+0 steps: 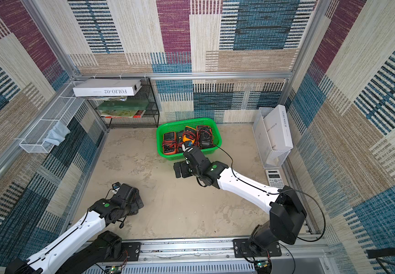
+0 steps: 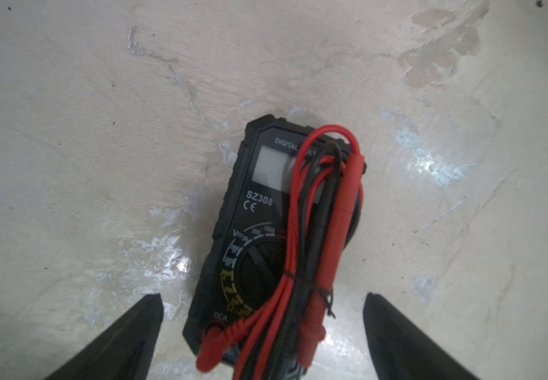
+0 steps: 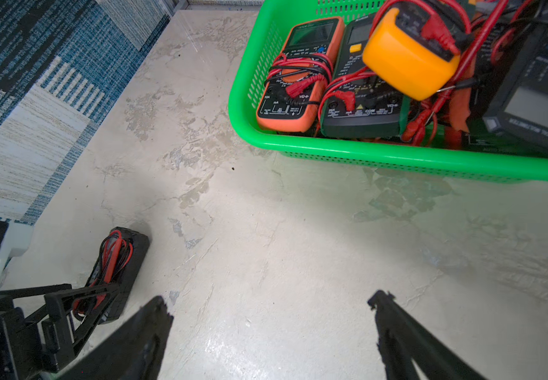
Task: Put the multimeter into the basket
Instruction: Pick up the multimeter from the center of the board.
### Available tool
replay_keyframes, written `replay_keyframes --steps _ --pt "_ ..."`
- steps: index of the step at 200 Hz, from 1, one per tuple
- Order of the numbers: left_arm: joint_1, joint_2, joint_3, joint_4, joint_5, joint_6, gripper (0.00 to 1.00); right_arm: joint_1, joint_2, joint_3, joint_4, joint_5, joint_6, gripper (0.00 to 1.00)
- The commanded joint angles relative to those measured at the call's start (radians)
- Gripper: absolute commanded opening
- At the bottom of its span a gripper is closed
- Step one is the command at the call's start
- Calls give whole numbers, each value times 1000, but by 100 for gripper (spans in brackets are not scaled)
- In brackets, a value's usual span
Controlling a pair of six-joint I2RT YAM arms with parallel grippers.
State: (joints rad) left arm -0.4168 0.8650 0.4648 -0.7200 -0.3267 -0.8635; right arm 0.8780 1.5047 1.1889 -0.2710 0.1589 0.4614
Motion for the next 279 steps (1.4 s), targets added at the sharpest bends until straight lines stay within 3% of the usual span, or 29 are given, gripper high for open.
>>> replay_keyframes --steps 1,186,229,279 --pt "4 13 -8 38 -11 -11 100 10 -9 -2 20 1 11 99" --pt "29 207 -18 187 37 -38 100 34 -51 1 -7 14 22 99" --pt "32 239 -12 209 59 -26 86 33 -61 3 -15 28 25 100" --pt "32 235 -11 208 70 -19 61 34 -57 11 -20 31 24 100"
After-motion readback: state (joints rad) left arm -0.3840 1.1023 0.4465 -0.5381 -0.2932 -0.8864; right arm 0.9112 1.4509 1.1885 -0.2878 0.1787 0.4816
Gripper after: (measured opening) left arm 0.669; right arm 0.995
